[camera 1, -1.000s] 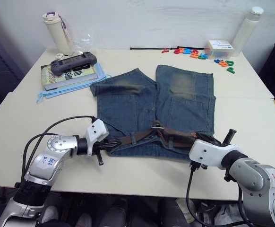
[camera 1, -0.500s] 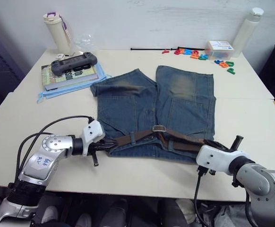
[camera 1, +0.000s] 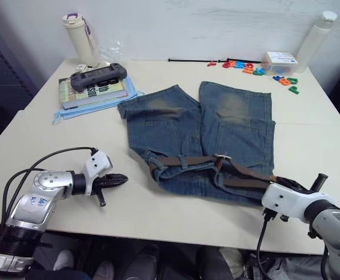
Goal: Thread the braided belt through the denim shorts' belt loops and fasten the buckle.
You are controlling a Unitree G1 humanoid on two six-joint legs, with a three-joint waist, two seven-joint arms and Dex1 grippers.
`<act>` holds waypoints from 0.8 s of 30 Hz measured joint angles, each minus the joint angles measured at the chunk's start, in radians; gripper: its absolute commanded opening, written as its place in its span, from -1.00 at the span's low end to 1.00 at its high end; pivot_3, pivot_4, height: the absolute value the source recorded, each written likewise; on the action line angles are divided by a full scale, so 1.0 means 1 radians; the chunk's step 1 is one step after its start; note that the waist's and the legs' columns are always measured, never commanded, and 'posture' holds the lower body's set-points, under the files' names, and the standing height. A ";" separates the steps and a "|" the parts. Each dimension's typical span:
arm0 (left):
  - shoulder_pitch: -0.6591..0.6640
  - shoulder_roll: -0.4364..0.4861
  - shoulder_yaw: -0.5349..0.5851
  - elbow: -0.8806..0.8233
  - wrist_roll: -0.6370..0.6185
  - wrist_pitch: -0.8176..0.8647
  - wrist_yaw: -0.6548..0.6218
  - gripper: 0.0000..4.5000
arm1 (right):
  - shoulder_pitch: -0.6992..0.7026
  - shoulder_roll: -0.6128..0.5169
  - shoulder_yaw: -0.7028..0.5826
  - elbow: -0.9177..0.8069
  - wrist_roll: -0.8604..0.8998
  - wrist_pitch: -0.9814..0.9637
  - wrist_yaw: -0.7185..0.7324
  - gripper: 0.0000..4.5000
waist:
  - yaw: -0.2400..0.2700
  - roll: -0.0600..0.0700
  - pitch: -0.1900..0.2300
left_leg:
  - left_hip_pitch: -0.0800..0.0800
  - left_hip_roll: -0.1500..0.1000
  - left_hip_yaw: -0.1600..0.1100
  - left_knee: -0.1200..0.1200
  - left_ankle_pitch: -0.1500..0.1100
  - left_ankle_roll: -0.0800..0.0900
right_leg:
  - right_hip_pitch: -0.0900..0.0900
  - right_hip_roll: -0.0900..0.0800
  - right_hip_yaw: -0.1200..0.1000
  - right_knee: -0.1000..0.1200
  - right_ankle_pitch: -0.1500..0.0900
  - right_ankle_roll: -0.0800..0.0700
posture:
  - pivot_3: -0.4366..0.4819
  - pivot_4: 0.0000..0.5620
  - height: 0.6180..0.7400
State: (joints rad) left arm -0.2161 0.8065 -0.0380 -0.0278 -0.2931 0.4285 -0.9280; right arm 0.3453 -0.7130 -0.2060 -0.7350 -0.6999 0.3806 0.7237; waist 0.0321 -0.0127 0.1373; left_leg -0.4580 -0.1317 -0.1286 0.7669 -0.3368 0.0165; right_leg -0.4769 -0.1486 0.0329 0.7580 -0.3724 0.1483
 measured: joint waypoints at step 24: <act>0.028 -0.092 0.173 -0.122 -0.175 0.035 -0.016 -1.00 | -0.091 0.041 0.039 -0.038 0.154 0.013 0.050 0.22 | -0.006 -0.008 0.017 | -0.007 0.001 -0.004 0.000 0.003 -0.008 | -0.004 0.001 -0.001 -0.001 0.000 -0.001 | -0.05 -0.47 -0.39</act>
State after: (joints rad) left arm -0.1879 0.7146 0.1346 -0.1494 -0.4677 0.4637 -0.9439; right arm 0.2540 -0.6719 -0.1674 -0.7725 -0.5461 0.3939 0.7737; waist 0.0263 -0.0204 0.1543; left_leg -0.4647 -0.1310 -0.1328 0.7670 -0.3339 0.0089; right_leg -0.4812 -0.1478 0.0321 0.7567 -0.3729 0.1474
